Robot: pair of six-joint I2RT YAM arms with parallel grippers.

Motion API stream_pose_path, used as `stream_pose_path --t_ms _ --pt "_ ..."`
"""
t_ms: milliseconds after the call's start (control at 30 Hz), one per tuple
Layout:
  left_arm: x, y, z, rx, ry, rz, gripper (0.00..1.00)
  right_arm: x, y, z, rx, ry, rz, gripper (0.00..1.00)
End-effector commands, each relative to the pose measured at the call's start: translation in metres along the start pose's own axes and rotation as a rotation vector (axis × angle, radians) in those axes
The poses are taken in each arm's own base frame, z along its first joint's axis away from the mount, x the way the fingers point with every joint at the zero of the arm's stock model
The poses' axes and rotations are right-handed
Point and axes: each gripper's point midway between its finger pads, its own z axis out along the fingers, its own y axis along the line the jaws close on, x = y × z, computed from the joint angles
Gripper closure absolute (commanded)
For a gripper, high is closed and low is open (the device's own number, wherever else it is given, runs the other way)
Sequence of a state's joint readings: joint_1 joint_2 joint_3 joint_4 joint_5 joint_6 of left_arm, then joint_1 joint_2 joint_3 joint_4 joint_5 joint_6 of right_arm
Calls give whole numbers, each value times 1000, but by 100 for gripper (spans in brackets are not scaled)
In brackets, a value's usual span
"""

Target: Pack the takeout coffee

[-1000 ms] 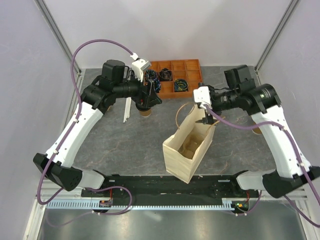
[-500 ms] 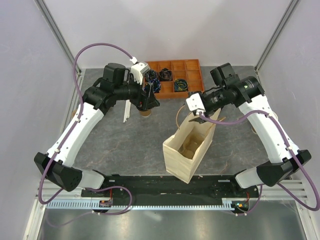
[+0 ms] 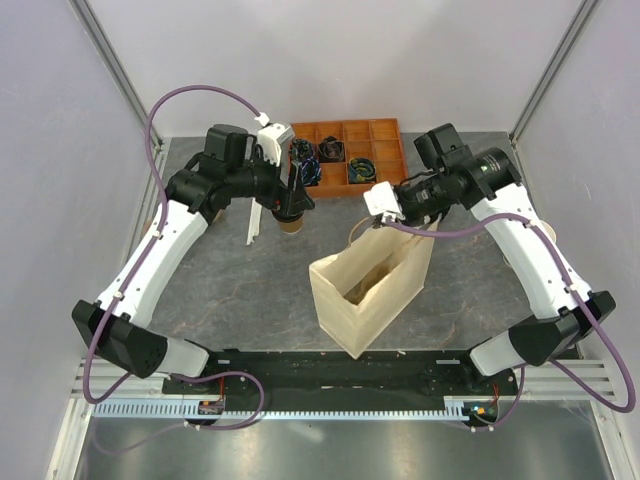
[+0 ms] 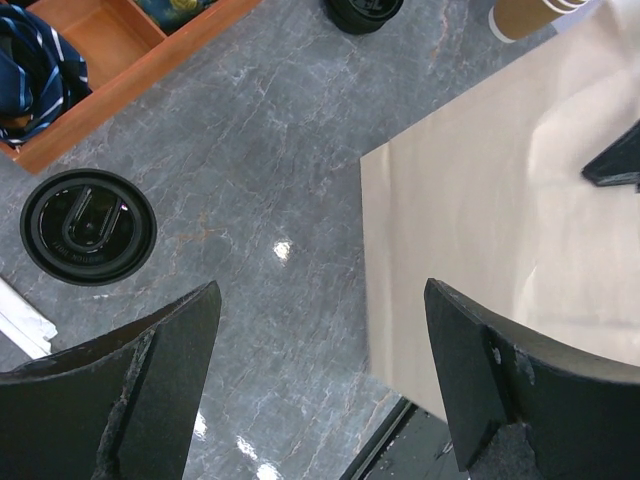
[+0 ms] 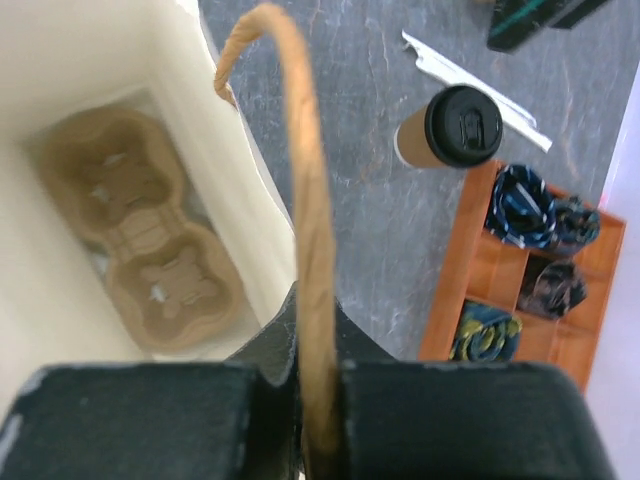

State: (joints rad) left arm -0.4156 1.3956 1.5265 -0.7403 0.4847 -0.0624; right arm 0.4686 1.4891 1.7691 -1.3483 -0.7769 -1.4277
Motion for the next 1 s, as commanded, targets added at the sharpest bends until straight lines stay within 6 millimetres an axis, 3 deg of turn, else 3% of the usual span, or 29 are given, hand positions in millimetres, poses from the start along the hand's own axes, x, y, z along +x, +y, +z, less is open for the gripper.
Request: stream_pose_path --t_ms 0,200,433,733,967 --pt "-3 3 4 10 4 -8 11 -9 -1 -14 44 26 155 100" --pt "-11 24 9 -47 -2 17 11 -1 -21 -21 166 78 437 100" --pt "-1 62 22 -156 82 49 11 11 -32 -28 315 123 681 100" --pt "18 101 49 -241 174 121 4 -4 -16 -42 376 76 696 100" --pt "21 133 74 -298 240 202 4 1 -13 -39 400 72 757 100"
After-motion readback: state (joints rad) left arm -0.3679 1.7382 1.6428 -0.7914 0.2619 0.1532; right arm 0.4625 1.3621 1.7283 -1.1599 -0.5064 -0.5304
